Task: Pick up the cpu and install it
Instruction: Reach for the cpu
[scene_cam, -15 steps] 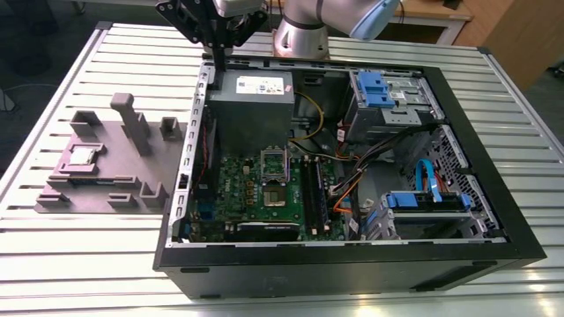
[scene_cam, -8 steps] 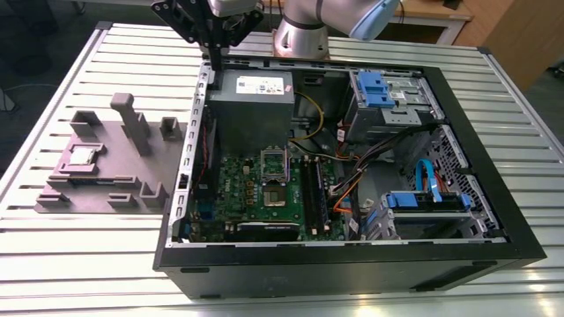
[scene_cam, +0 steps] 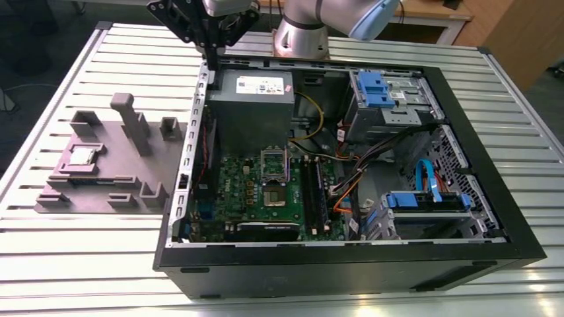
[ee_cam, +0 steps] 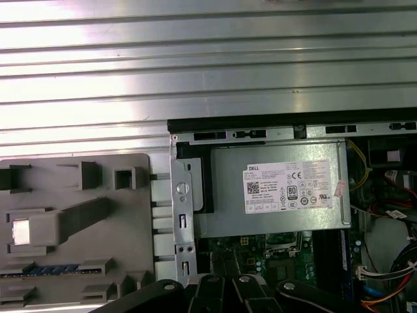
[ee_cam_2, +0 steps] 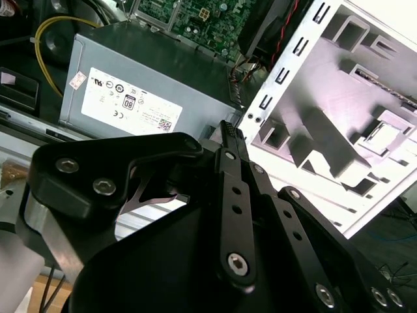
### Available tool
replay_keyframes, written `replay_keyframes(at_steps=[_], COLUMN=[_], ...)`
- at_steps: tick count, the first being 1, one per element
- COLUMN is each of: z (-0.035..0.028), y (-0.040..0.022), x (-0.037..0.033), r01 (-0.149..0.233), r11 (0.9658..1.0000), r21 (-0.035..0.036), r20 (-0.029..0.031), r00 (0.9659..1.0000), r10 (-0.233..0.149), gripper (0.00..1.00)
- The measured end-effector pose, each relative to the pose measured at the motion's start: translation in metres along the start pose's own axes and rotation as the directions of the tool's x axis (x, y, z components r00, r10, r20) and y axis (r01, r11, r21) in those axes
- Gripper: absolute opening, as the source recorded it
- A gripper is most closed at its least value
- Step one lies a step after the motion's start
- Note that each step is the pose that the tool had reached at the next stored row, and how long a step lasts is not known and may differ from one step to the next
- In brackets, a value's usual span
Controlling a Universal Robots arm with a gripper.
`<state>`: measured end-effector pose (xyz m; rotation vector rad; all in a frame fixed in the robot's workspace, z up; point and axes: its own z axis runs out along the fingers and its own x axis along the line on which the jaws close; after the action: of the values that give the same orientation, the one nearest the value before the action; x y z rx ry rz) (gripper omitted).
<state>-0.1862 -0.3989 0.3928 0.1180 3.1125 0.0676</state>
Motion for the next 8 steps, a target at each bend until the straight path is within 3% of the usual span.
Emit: replay_keyframes(at_steps=[2, 8], z=[-0.0002, -0.0002], y=[-0.0004, -0.0005], x=[0.0049, 0.0064], r01=[0.000, 0.000], r11=[1.0000, 1.0000], r21=[0.0000, 0.0000], r20=[0.0000, 0.0000], r00=[1.0000, 1.0000], r10=[0.000, 0.000], gripper=[0.11, 0.11])
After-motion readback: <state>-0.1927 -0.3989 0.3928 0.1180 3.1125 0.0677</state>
